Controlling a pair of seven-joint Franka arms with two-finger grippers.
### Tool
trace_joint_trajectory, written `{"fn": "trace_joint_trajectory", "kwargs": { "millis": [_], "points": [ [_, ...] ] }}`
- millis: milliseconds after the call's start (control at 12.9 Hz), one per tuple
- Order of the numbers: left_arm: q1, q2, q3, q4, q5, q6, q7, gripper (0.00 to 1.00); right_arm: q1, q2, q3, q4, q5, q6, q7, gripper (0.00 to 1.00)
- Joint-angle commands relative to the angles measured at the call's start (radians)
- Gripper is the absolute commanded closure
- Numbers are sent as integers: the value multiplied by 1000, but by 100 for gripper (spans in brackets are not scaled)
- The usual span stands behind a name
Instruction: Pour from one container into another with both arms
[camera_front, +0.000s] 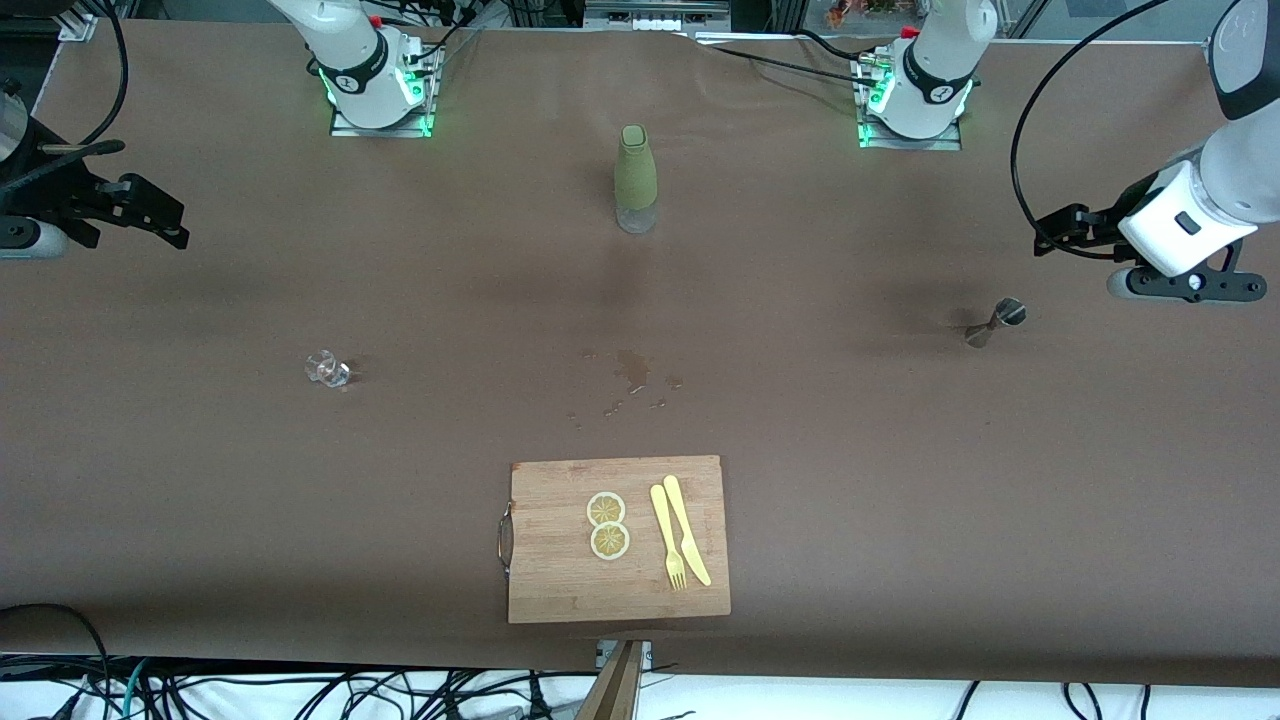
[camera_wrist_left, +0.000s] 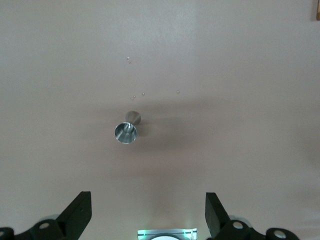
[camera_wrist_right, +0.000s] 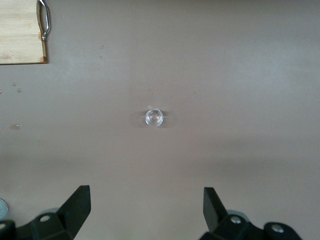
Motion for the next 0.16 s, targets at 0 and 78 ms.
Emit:
{"fn": "trace_joint_trajectory", "kwargs": {
  "millis": [0,78],
  "points": [
    [5,25,-19,66,36,-35,-19,0,1,2,1,14,14,-9,15,0],
    [5,24,-19,66,36,-38,-21,0,1,2,1,14,13,-9,15,0]
  ]
}}
